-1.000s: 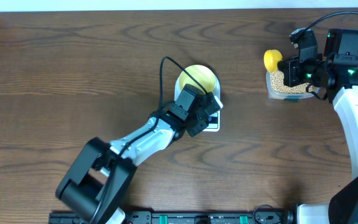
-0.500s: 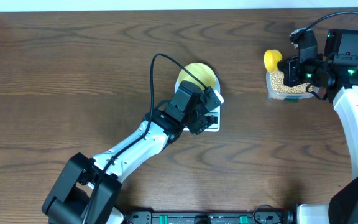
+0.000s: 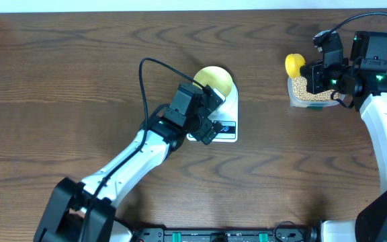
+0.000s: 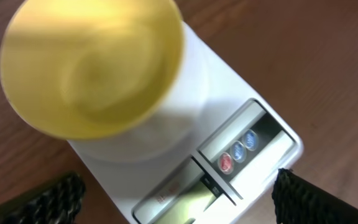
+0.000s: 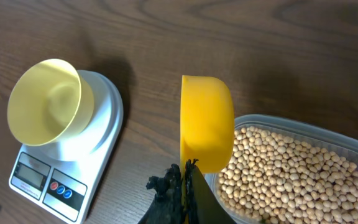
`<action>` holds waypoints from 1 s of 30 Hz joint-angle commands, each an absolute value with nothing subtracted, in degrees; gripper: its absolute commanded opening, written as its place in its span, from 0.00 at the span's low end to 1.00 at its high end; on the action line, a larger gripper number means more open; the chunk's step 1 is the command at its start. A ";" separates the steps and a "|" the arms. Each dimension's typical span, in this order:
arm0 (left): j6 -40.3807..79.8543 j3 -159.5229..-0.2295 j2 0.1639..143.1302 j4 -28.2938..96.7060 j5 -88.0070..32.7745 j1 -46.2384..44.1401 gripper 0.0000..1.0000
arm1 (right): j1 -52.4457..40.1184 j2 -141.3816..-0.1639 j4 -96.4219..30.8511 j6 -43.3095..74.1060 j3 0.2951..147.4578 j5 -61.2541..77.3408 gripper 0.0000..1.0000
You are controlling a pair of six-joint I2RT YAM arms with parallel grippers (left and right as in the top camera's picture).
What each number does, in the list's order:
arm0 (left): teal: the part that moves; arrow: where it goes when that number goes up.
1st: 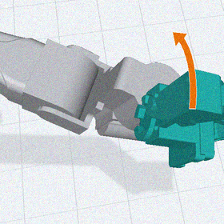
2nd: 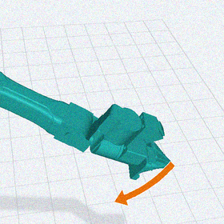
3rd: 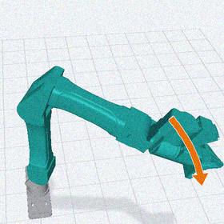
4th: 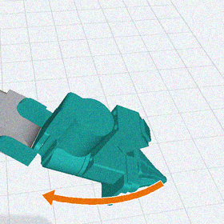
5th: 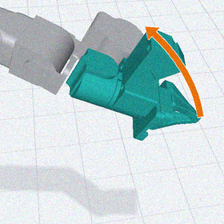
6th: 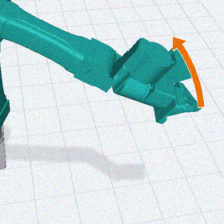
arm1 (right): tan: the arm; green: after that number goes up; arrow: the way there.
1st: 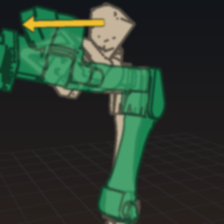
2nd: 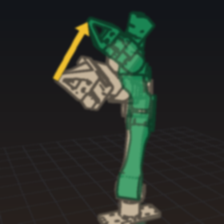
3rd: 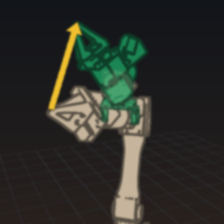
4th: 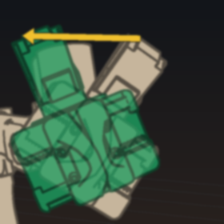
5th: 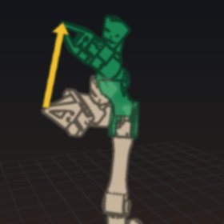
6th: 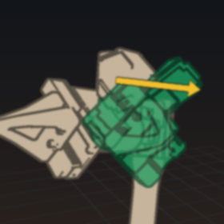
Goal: Scoop item into bowl and weigh 50g on scale
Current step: 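Pull the left gripper back left of the scale, then dig the yellow scoop into the soybean tub with the right gripper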
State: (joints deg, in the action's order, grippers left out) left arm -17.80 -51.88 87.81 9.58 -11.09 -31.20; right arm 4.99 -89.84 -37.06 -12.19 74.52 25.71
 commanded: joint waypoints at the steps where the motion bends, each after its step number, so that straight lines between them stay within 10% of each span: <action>1: -19.75 -51.66 85.89 12.69 -13.74 -31.18 0.95 | 4.78 -88.84 -37.08 -12.91 75.64 26.11 0.01; 10: -28.91 -51.66 75.70 24.95 -13.67 -23.81 0.77 | 4.78 -88.84 -37.06 -12.91 75.64 26.52 0.01; 12: -28.88 -51.66 74.56 25.47 -12.64 -21.56 0.98 | 4.78 -88.84 -37.04 -12.88 75.64 26.55 0.01; 30: -28.88 -51.66 74.22 25.47 -12.23 -17.43 0.97 | 4.84 -88.86 -37.28 -12.91 75.64 25.61 0.01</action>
State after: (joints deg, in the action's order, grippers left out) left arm -28.40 -51.88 74.19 25.32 -12.53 -17.72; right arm 4.99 -89.84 -37.12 -12.19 74.52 25.69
